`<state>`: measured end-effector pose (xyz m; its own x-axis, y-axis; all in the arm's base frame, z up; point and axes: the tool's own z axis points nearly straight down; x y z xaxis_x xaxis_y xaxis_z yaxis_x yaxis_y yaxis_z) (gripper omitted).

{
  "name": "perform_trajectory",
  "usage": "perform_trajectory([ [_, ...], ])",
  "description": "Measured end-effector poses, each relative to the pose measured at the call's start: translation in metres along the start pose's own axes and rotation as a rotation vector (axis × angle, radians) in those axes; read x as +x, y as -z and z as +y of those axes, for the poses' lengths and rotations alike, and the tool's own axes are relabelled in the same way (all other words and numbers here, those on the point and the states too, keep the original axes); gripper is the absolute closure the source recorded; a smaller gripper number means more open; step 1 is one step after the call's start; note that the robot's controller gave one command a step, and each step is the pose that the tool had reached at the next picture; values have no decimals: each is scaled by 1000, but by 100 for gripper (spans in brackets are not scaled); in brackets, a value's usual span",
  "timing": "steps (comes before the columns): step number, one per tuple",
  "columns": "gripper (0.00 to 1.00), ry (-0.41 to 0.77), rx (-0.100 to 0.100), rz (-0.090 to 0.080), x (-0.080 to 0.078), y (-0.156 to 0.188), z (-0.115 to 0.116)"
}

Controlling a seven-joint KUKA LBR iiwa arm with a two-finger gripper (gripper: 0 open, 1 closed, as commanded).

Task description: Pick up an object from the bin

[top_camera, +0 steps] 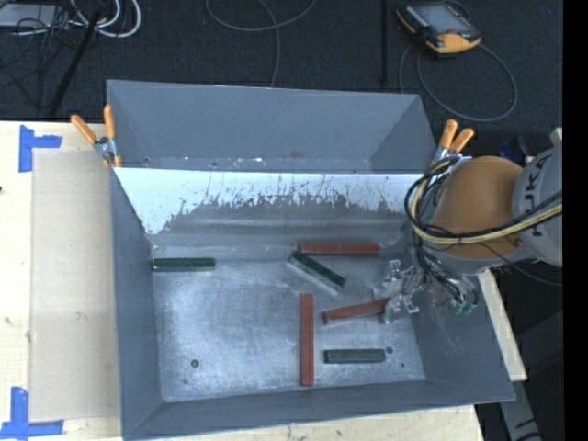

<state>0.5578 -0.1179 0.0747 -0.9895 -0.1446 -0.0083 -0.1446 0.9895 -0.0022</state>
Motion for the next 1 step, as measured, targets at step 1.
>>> perform_trajectory([
  [1,100,1,0,0,0,0,0],
])
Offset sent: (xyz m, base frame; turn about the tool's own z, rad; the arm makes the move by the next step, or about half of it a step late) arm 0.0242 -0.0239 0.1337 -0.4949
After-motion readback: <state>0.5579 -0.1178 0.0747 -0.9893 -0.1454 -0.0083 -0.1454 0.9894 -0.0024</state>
